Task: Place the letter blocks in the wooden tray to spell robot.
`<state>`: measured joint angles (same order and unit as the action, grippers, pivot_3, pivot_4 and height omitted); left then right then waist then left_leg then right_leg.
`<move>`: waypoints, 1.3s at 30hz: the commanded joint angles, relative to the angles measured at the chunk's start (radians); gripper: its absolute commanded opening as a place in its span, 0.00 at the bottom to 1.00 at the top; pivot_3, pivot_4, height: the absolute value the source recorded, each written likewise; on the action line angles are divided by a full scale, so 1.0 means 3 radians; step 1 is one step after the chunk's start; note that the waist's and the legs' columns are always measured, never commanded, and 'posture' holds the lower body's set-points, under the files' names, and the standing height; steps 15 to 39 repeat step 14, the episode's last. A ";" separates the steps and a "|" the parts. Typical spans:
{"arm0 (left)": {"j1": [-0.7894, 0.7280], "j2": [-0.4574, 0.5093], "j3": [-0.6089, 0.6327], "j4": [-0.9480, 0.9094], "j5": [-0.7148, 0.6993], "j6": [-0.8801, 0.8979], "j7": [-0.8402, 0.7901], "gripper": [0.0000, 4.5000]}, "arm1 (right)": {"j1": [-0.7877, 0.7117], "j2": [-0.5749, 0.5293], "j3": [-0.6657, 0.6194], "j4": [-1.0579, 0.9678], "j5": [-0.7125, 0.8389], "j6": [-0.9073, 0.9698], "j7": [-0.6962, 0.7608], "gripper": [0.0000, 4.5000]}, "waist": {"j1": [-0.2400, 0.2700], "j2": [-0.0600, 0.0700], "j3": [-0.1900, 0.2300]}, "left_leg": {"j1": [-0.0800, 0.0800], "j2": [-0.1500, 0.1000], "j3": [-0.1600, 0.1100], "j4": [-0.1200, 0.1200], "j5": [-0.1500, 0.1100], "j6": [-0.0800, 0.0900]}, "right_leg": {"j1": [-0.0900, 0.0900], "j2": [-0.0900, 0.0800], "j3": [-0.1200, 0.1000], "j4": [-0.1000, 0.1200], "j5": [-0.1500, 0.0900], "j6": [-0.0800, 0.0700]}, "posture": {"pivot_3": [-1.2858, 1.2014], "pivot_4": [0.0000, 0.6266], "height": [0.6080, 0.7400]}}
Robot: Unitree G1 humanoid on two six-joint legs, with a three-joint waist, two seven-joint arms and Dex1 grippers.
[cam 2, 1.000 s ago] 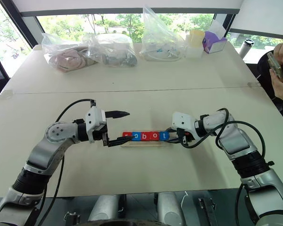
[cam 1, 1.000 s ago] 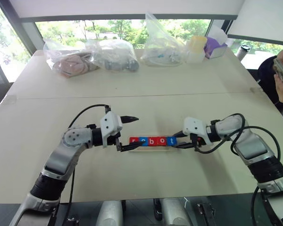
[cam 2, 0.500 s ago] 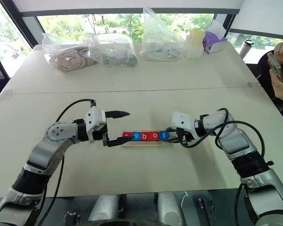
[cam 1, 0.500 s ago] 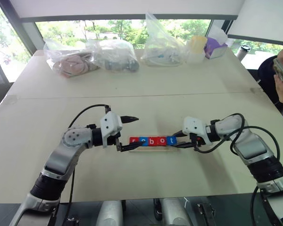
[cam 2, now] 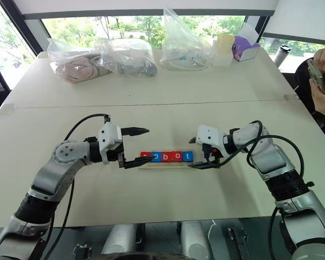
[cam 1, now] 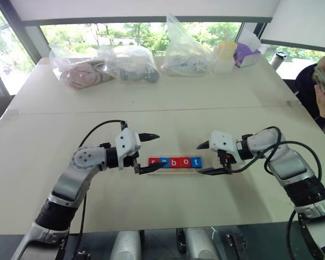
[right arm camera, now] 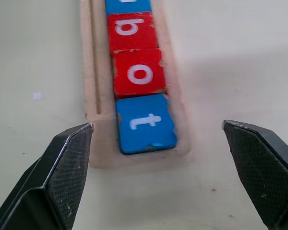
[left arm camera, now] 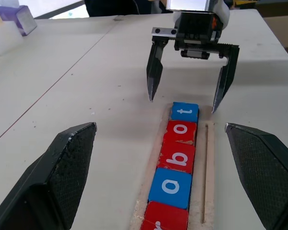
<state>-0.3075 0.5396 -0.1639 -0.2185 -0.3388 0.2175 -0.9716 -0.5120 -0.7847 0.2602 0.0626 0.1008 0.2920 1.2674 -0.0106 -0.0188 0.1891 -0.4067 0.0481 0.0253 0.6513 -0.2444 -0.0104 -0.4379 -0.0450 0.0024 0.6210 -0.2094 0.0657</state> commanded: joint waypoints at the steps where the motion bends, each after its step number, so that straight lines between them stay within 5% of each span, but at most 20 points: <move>1: 0.0024 0.0009 0.0048 -0.0137 -0.0017 0.0013 0.0034 1.00 | -0.0031 -0.0069 -0.0177 -0.0033 0.0054 0.0001 -0.0036 0.98 | 0.0001 0.0000 0.0000 | 0.0000 0.0000 0.0000 0.0000 0.0000 0.0000 | 0.0000 0.0000 0.0000 0.0000 0.0000 0.0000 | 0.52 0.24 1.00; 14: 0.0586 0.0442 0.0474 -0.0629 -0.0221 0.0335 0.0101 1.00 | 0.0857 -0.0437 -0.0937 -0.1117 0.0555 0.0711 -0.0321 0.98 | -0.0005 0.0000 0.0000 | 0.0003 0.0001 0.0000 0.0000 0.0000 0.0000 | -0.0001 -0.0001 0.0000 0.0003 -0.0001 0.0000 | 0.52 0.24 1.00; 39: 0.0586 0.0442 0.0474 -0.0629 -0.0221 0.0335 0.0101 1.00 | 0.0857 -0.0437 -0.0937 -0.1117 0.0555 0.0711 -0.0321 0.98 | -0.0005 0.0000 0.0000 | 0.0003 0.0001 0.0000 0.0000 0.0000 0.0000 | -0.0001 -0.0001 0.0000 0.0003 -0.0001 0.0000 | 0.52 0.24 1.00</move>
